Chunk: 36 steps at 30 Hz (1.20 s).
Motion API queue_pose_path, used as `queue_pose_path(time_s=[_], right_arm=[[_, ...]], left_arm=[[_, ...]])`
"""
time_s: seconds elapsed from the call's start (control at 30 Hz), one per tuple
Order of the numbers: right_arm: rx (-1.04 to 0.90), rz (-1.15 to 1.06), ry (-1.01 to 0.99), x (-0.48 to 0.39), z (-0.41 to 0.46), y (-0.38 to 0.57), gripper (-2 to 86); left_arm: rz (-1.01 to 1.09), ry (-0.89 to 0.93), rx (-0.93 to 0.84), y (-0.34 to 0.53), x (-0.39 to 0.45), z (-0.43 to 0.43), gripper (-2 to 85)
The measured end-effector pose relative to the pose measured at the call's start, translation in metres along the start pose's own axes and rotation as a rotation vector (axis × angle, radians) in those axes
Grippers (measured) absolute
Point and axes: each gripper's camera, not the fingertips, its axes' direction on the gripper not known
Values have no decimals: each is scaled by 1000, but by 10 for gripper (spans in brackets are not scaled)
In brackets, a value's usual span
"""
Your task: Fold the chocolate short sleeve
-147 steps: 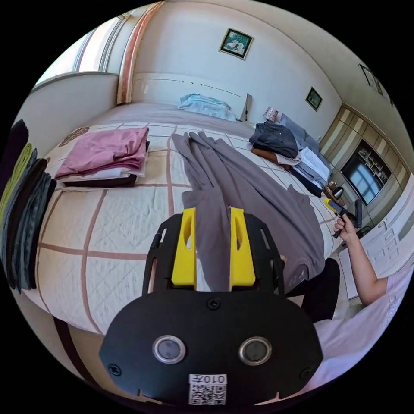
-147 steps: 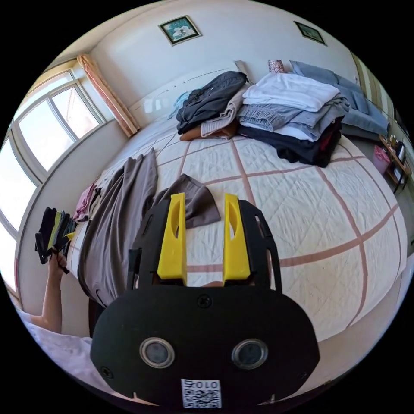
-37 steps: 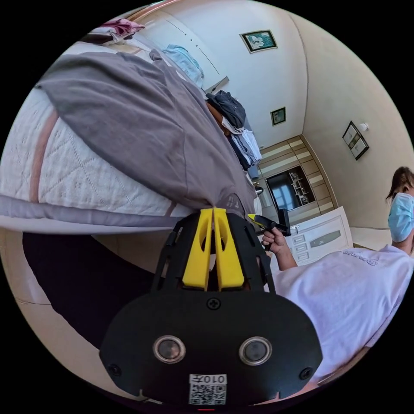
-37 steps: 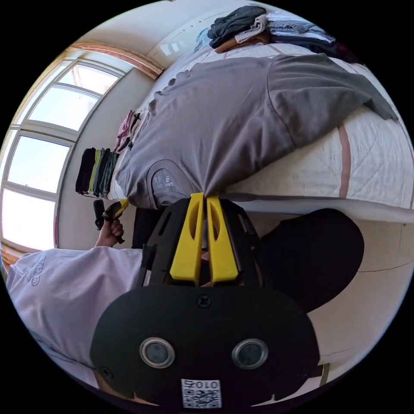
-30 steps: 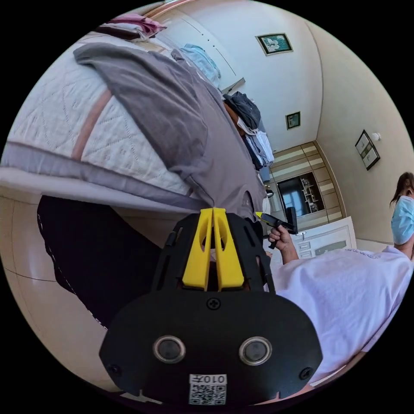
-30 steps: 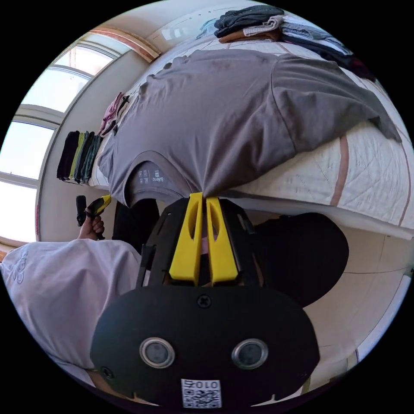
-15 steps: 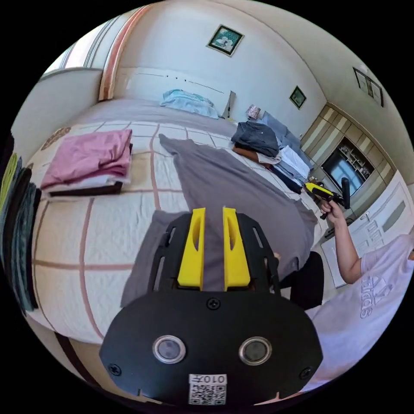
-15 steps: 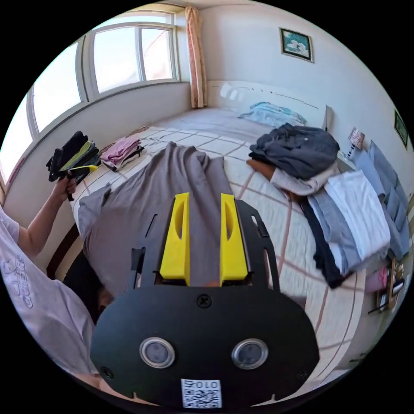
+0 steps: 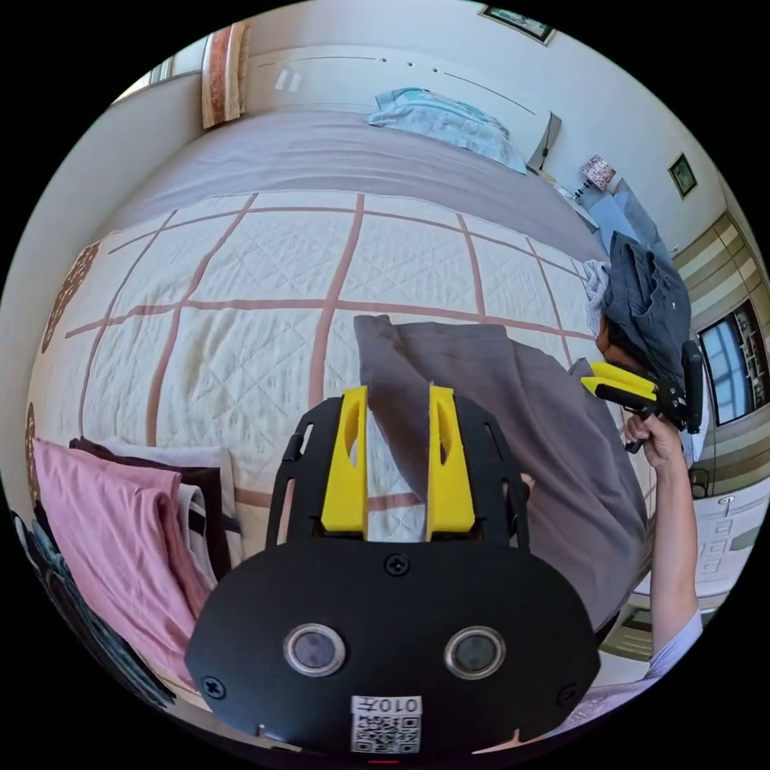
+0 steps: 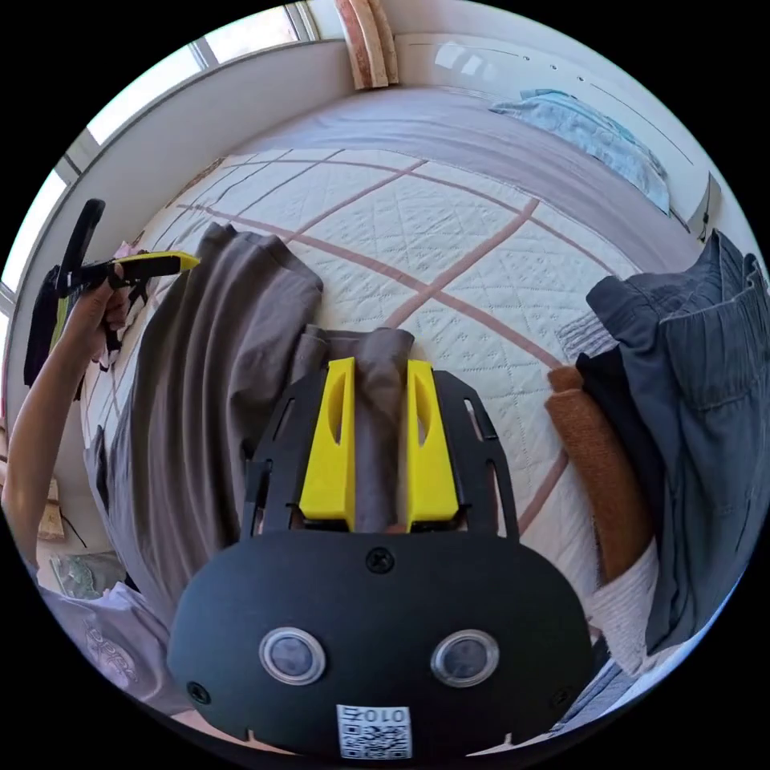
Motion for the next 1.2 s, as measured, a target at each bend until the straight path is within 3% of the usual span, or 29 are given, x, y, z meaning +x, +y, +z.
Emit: queue_pose_path(time_s=[0.2, 0.37, 0.5, 0.6, 0.67, 0.8, 1.0, 1.2], right_arm=[[-12, -140, 144, -38, -24, -12, 32], [-49, -13, 746, -14, -60, -25, 32], [35, 16, 690, -19, -76, -21, 32], [59, -49, 876, -46, -62, -15, 32], [78, -66, 954, -61, -49, -11, 33], [164, -65, 889, -84, -58, 2, 34], [409, -23, 492, -83, -125, 59, 35], [293, -2, 705, -65, -147, 49, 35]], left_arm=[[-9, 125, 9, -33, 8, 16, 13], [79, 92, 42, -62, 16, -3, 2], [176, -6, 23, -80, 35, -5, 5], [251, -110, 10, -82, 45, 1, 18], [252, -45, -15, -83, 41, 5, 33], [109, 54, 81, -79, 16, -8, 62], [74, 98, 27, -94, 13, 1, 80], [79, 63, 47, -94, 21, -3, 37]])
